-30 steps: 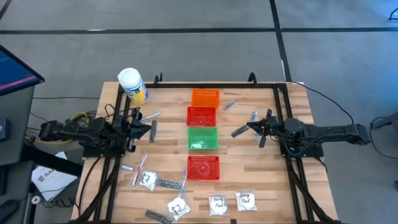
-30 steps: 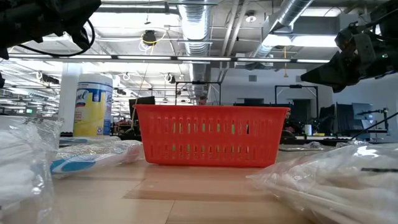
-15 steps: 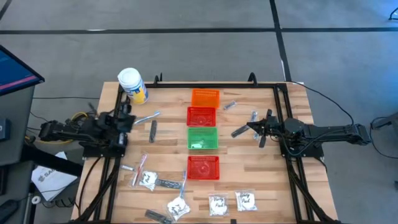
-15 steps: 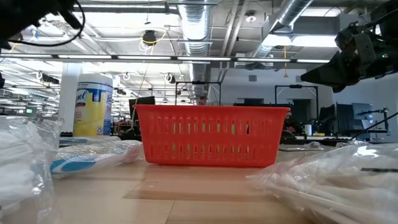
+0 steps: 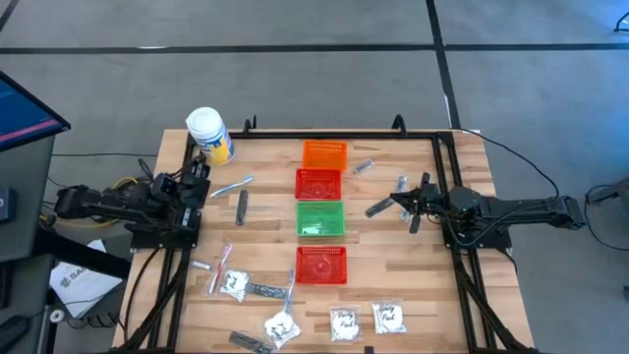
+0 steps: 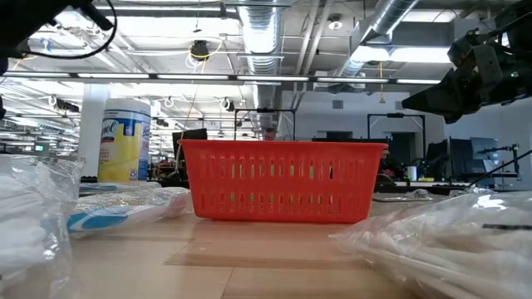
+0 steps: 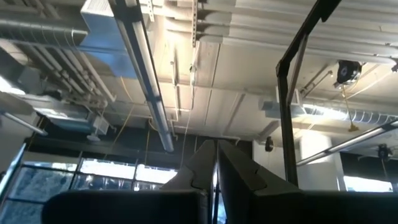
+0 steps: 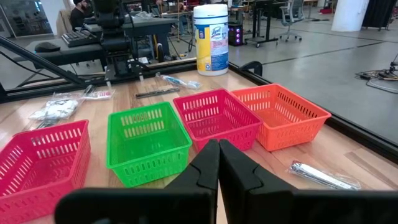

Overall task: Pick & Place Travel size toiletries
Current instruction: Put the transparent cotton pack into the orange basket

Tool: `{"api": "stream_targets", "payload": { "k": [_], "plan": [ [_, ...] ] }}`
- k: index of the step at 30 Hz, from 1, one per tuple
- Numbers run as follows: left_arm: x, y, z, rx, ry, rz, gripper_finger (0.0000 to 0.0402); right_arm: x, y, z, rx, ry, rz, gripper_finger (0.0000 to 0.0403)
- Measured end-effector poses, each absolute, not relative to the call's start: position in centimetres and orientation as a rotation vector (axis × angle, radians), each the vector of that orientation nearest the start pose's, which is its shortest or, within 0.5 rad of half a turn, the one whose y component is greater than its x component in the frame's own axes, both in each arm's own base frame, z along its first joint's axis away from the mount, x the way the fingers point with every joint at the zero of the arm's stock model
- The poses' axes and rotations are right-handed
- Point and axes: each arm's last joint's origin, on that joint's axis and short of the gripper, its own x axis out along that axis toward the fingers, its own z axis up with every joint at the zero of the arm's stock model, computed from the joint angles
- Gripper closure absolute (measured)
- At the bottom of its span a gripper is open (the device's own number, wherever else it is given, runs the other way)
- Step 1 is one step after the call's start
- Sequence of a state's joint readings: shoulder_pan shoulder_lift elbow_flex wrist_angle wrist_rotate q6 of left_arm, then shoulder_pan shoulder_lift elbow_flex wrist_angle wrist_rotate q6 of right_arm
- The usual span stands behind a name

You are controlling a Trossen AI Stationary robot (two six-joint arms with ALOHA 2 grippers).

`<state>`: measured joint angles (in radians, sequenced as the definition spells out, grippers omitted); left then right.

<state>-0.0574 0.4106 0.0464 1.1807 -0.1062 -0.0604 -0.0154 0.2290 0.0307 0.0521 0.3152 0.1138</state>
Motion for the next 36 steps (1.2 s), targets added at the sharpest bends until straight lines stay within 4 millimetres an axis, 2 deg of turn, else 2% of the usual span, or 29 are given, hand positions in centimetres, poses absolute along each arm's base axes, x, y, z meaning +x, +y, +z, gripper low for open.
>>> {"api": "stream_targets", "payload": {
  "k": [7,9,15,20,29,36],
  "plan": [
    [12.2,-0.4,29.5,-0.074,-0.819,0.043,0.0389,10.9,-1.1,16.0,0.091,0.126,-0.338,0.0403],
    [13.1,-0.5,30.3,-0.069,-0.808,0.036,0.0389,10.9,-1.1,16.0,0.091,0.126,-0.338,0.0403],
    [15.1,-0.8,30.2,-0.073,-0.739,0.021,0.0389,10.9,-1.1,16.0,0.090,0.127,-0.338,0.0403],
    [15.0,-0.8,30.4,-0.116,-0.747,-0.014,0.0389,10.9,-1.1,16.0,0.091,0.126,-0.338,0.0403],
    [14.6,-1.8,31.0,-0.074,-0.772,-0.359,0.0389,10.9,-1.1,16.0,0.091,0.126,-0.338,0.0403],
    [14.7,-1.8,31.0,-0.090,-0.759,-0.386,0.0389,10.9,-1.1,16.0,0.091,0.127,-0.338,0.0403]
  ]
}}
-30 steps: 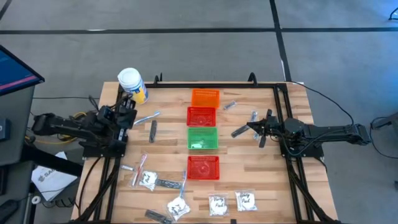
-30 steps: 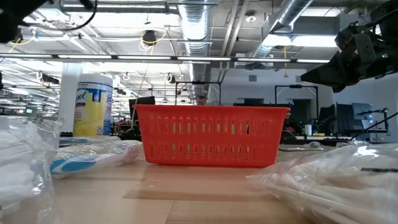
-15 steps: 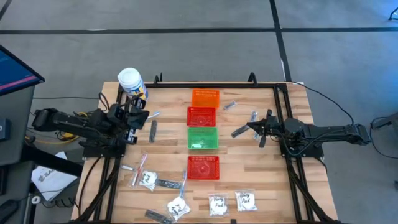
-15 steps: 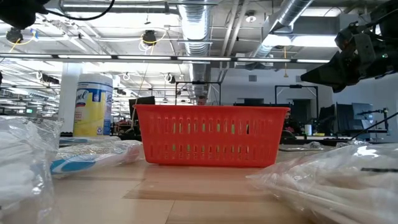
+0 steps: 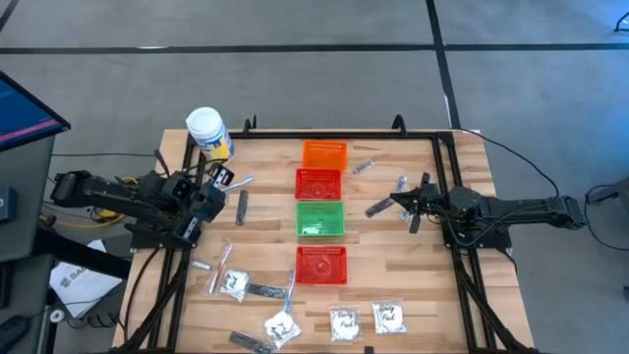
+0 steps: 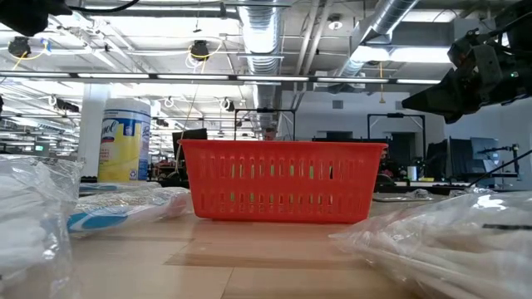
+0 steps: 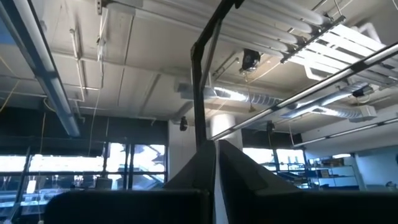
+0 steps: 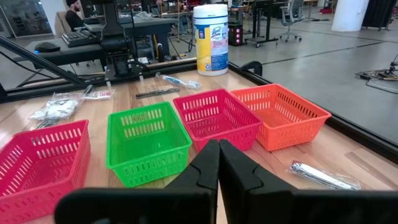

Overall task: Pick & Place Travel size toiletries
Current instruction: Put the transparent cotton pack into the orange basket

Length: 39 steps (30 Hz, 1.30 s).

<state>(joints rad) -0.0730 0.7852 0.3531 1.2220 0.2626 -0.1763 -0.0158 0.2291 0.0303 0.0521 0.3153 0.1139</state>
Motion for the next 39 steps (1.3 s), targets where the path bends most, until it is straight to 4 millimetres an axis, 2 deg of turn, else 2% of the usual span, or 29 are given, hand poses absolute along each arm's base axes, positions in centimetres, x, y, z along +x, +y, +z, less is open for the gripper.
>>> {"api": "stream_targets", "payload": {
  "k": [31,36,39],
  "plan": [
    [14.9,-2.3,31.0,-0.071,-0.773,-0.390,0.0389,10.9,-1.1,16.1,0.091,0.122,-0.338,0.0403],
    [14.9,-2.3,31.0,-0.071,-0.771,-0.391,0.0389,11.0,-1.1,16.6,0.098,0.064,-0.336,0.0403],
    [14.9,-2.3,31.0,-0.073,-0.772,-0.387,0.0389,11.0,-1.1,17.6,0.086,-0.035,-0.331,0.0403]
  ]
}}
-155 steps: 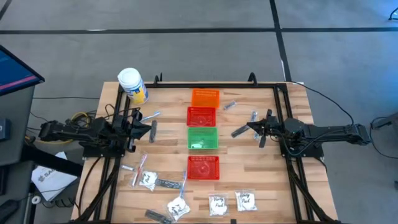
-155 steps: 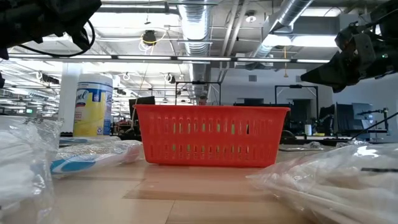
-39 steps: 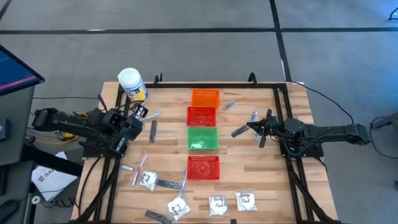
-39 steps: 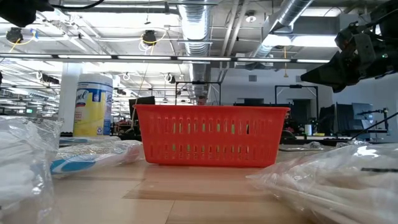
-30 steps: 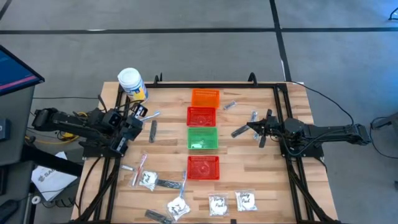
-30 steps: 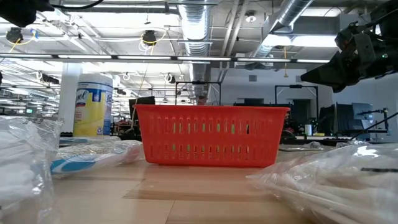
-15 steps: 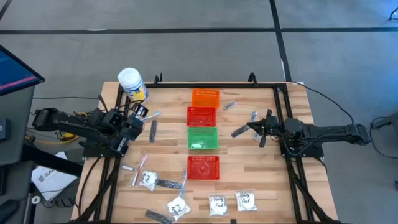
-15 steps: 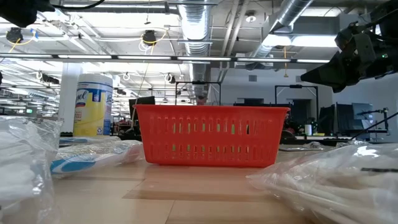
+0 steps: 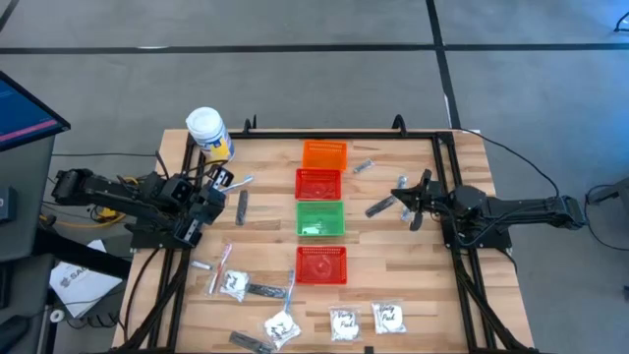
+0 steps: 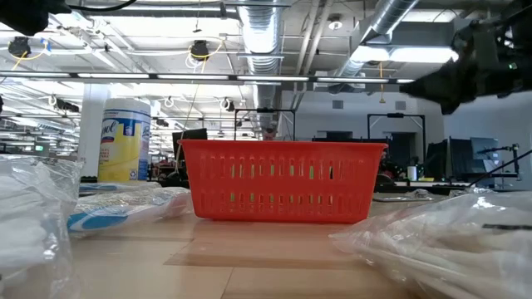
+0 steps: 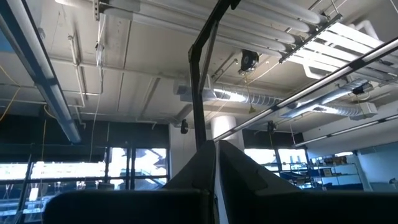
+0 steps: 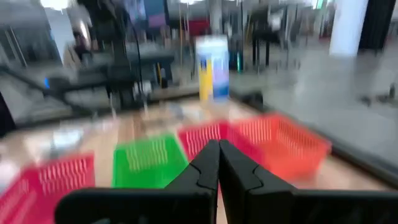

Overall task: Pick & Place Travel size toiletries
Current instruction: Put the transparent cotton pack into the orange basket

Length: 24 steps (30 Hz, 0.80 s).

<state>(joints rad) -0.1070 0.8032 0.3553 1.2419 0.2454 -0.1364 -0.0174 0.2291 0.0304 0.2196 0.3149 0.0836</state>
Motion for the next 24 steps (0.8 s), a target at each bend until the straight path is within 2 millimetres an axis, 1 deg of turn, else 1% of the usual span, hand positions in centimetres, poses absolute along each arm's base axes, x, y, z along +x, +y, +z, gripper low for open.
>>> {"api": "stream_targets", "payload": {
  "k": [5,11,14,15,19,22,24],
  "plan": [
    [14.9,-2.3,31.0,-0.073,-0.773,-0.386,0.0389,10.8,-0.9,19.6,0.192,-0.250,-0.290,0.0403],
    [14.9,-2.3,31.0,-0.077,-0.774,-0.376,0.0389,10.2,-0.5,21.4,0.236,-0.445,-0.210,0.0403],
    [14.9,-2.3,31.0,-0.077,-0.773,-0.376,0.0389,10.0,-0.2,21.9,0.330,-0.509,-0.155,0.0403],
    [14.9,-2.3,31.0,-0.077,-0.773,-0.376,0.0389,10.0,-0.1,21.9,0.364,-0.511,-0.113,0.0403],
    [14.9,-2.3,31.0,-0.077,-0.773,-0.376,0.0389,10.1,0.6,21.9,0.388,-0.472,0.055,0.0403],
    [14.9,-2.3,31.0,-0.077,-0.773,-0.376,0.0389,10.3,1.2,21.4,0.481,-0.391,0.154,0.0403],
    [15.0,-2.3,30.9,-0.077,-0.770,-0.375,0.0389,10.4,1.7,20.8,0.553,-0.302,0.214,0.0399]
  ]
}}
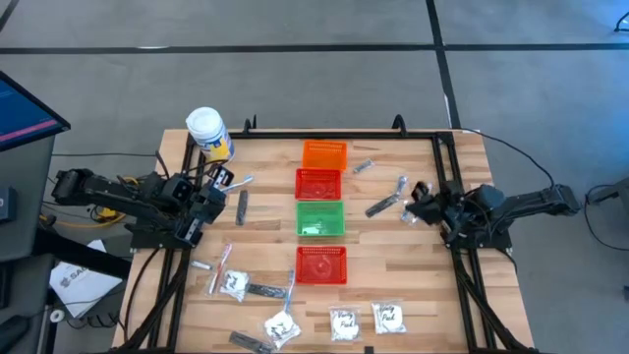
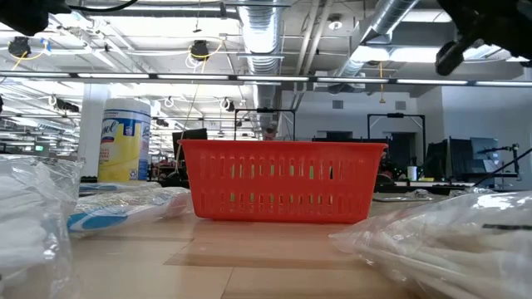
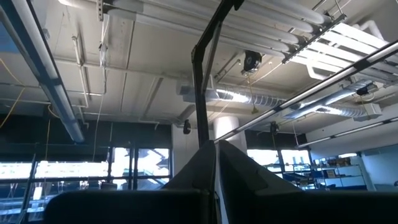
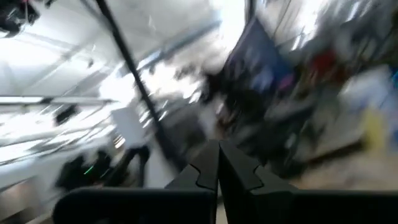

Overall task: Pick & Place Travel size toiletries
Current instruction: Put the transparent cotton pack into the orange basket

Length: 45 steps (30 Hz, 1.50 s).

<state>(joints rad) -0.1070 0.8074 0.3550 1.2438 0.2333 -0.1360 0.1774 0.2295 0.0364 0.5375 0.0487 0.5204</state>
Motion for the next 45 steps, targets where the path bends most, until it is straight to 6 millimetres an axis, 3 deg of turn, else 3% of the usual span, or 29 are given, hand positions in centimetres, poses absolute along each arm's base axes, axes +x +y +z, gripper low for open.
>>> {"api": "stream_targets", "payload": {
  "k": [7,14,22,28,37,45],
  "plan": [
    [15.0,-2.3,30.9,-0.078,-0.770,-0.375,0.0389,10.4,3.9,18.7,0.854,0.017,0.328,0.0363],
    [15.0,-2.3,30.9,-0.077,-0.771,-0.373,0.0389,9.6,7.1,18.3,1.114,0.414,0.424,0.0352],
    [15.0,-2.3,30.9,-0.077,-0.772,-0.374,0.0389,9.8,12.1,18.8,1.284,0.912,0.259,0.0351],
    [15.0,-2.3,30.9,-0.077,-0.773,-0.374,0.0389,11.2,15.6,17.6,1.316,1.163,0.092,0.0338],
    [15.0,-2.3,30.9,-0.079,-0.773,-0.375,0.0389,13.7,18.0,14.8,1.266,1.284,-0.071,0.0233],
    [14.9,-2.3,31.0,-0.079,-0.776,-0.375,0.0389,15.0,17.1,13.1,1.277,1.281,-0.262,0.0175]
  ]
}}
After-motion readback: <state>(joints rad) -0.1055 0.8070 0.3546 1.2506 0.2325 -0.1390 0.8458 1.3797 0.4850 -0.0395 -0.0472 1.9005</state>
